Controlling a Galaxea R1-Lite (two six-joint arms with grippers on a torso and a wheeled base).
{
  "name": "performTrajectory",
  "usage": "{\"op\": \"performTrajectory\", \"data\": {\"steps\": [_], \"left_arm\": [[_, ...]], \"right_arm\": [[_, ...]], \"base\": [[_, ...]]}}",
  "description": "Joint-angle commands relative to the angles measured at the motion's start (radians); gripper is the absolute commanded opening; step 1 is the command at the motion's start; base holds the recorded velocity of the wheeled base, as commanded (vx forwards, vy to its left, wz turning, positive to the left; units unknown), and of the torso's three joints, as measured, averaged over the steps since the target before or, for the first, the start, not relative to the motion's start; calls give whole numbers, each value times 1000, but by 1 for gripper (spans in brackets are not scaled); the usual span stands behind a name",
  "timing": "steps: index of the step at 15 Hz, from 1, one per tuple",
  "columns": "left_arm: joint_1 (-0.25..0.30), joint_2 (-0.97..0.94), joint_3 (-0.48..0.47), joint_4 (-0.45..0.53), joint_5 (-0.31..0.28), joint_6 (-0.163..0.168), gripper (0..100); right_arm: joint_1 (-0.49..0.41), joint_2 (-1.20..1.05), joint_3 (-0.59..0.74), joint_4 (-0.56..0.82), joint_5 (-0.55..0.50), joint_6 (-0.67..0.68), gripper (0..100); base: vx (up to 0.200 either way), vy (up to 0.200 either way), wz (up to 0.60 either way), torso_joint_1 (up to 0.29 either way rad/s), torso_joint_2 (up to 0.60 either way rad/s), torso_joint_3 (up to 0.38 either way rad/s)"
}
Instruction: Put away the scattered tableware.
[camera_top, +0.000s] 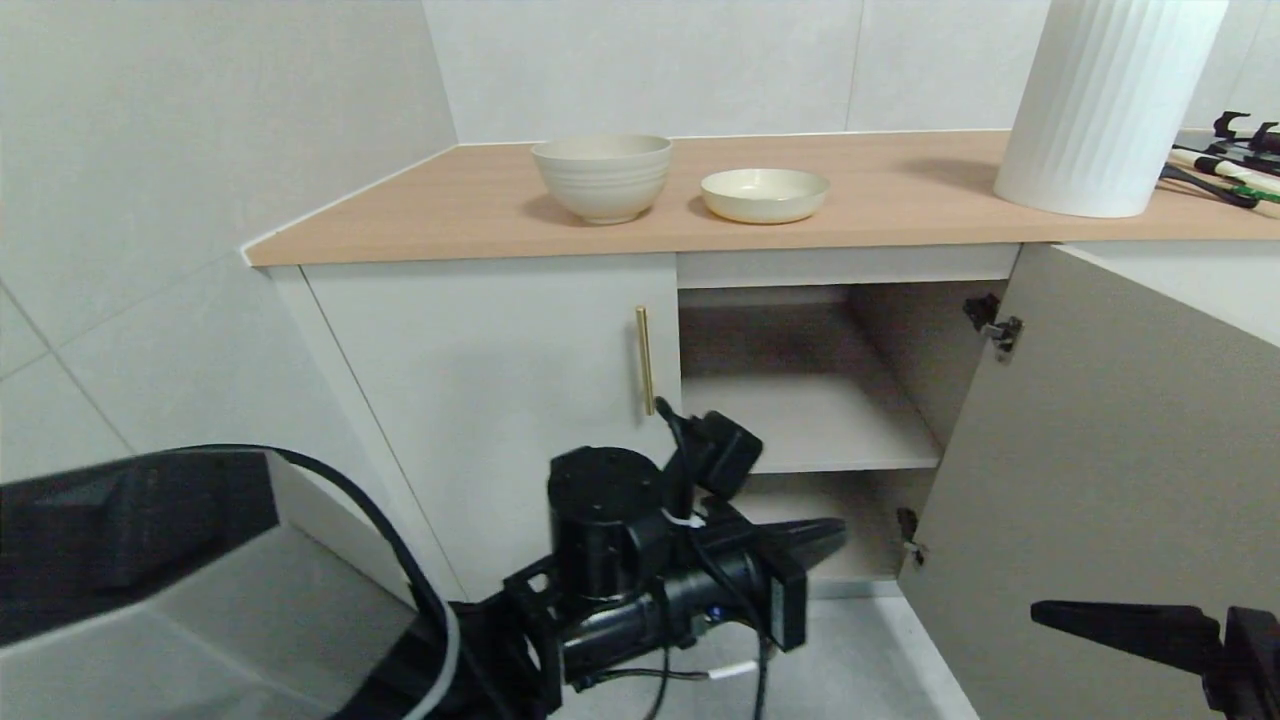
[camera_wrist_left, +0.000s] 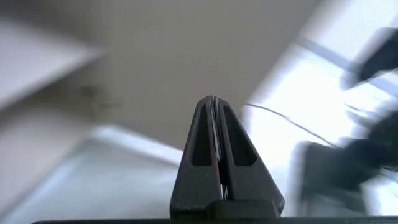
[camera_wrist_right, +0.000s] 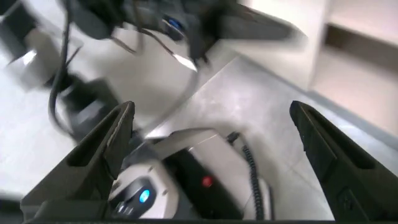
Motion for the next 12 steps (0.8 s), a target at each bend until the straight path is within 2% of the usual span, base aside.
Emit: {"op": "performTrajectory", "data": {"steps": [1, 3, 4, 5, 6, 7, 8, 9, 12], "left_arm": [[129, -144, 131, -2, 10, 48, 0], [203, -240, 205, 6, 31, 50, 0], [203, -240, 205, 6, 31, 50, 0], [321, -406, 265, 130, 94, 50, 0], [362, -481, 271, 209, 103, 50, 0], [376, -507, 269, 241, 103, 48, 0], [430, -628, 252, 396, 103, 48, 0], [450, -697, 236, 488, 100, 45, 100], [496, -843, 170, 707, 91, 42, 100]], "right_arm": [[-42, 48, -29, -1, 0, 0, 100], [-56, 78, -69, -1, 1, -1, 100], [-56, 78, -69, -1, 1, -1, 100], [-56, 130, -175, 39, 0, -1, 100], [-56, 167, -232, 71, -2, -4, 100], [-56, 182, -253, 83, -2, -6, 100], [-62, 256, -327, 109, -11, -10, 100], [-73, 302, -362, 109, -17, -13, 100], [-105, 441, -505, 116, -48, -38, 100]], "base": [[0, 0, 0, 0, 0, 0], [0, 0, 0, 0, 0, 0], [0, 0, 0, 0, 0, 0], [0, 0, 0, 0, 0, 0], [0, 0, 0, 0, 0, 0], [0, 0, 0, 0, 0, 0], [0, 0, 0, 0, 0, 0], [0, 0, 0, 0, 0, 0], [0, 0, 0, 0, 0, 0]]}}
